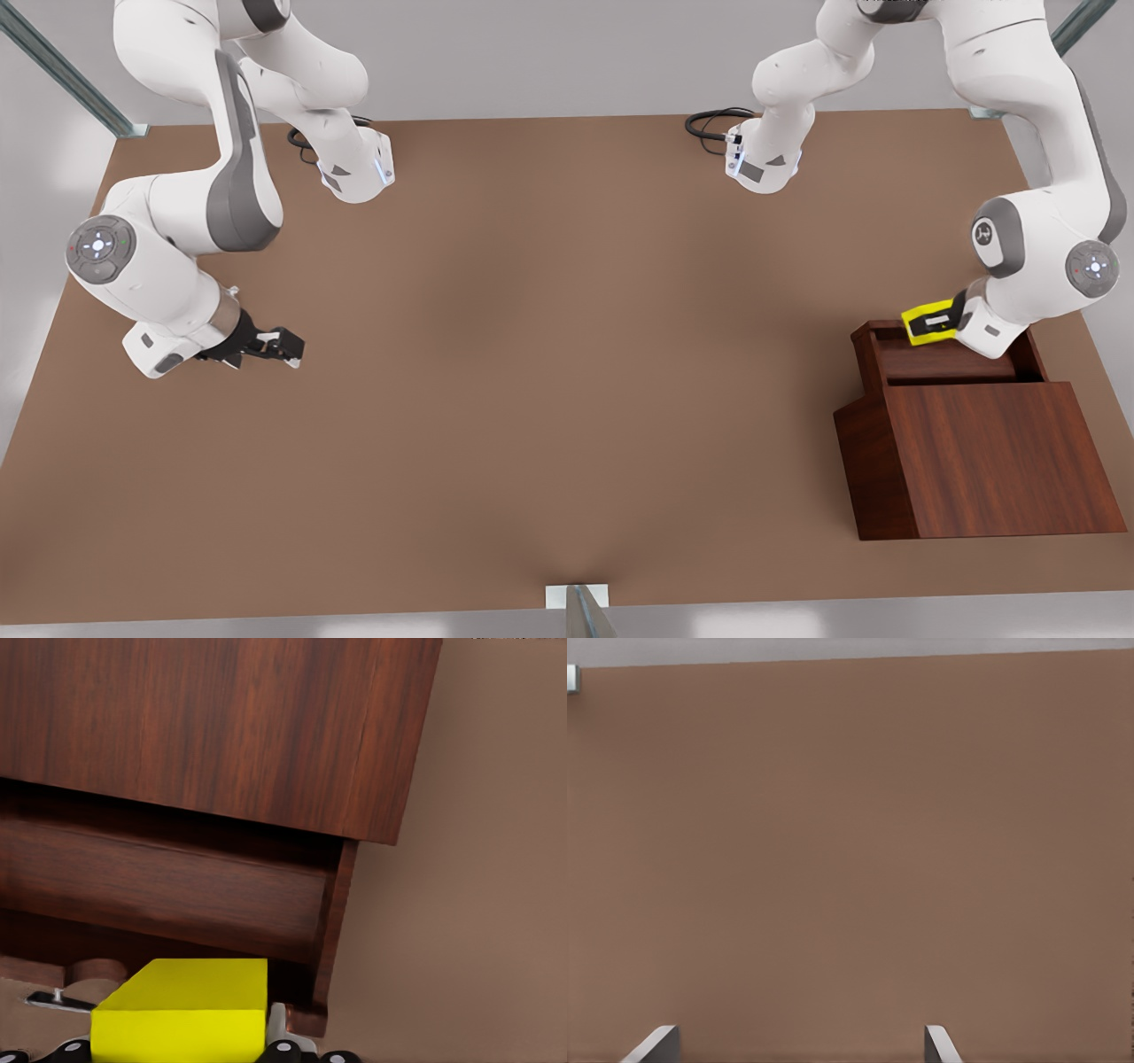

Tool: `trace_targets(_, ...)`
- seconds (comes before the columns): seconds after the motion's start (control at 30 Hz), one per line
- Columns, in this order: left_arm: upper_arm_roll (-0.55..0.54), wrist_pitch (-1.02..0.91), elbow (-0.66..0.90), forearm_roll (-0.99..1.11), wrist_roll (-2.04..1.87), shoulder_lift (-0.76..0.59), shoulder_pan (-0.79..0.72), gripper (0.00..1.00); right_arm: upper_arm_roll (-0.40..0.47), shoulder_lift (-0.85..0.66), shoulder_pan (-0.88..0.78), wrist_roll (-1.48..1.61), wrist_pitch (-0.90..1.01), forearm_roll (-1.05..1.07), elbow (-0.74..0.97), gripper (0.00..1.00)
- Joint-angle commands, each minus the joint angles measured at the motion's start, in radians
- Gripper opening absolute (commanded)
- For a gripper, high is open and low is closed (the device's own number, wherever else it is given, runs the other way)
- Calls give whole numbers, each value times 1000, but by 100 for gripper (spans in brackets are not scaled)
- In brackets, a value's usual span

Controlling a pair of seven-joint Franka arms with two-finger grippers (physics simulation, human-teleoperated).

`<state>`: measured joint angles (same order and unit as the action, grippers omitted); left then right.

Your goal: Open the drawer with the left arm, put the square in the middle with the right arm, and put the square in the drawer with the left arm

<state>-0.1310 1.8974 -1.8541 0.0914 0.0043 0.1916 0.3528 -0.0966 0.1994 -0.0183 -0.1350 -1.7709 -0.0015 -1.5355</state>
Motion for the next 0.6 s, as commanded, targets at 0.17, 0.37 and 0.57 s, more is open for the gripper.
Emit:
trace_targets(0.17, -1, 54, 35, 25, 2, 52, 26, 69, 0, 0, -2, -2, 1, 0, 3, 100)
trace_targets(0.37, 1, 114, 56, 99, 6, 97, 75, 85, 0, 2, 0, -2, -1, 0, 3, 100)
trace_targets(0.57, 21, 114, 56, 131, 14, 101, 77, 100, 0, 2, -2, -2, -1, 0, 2, 100)
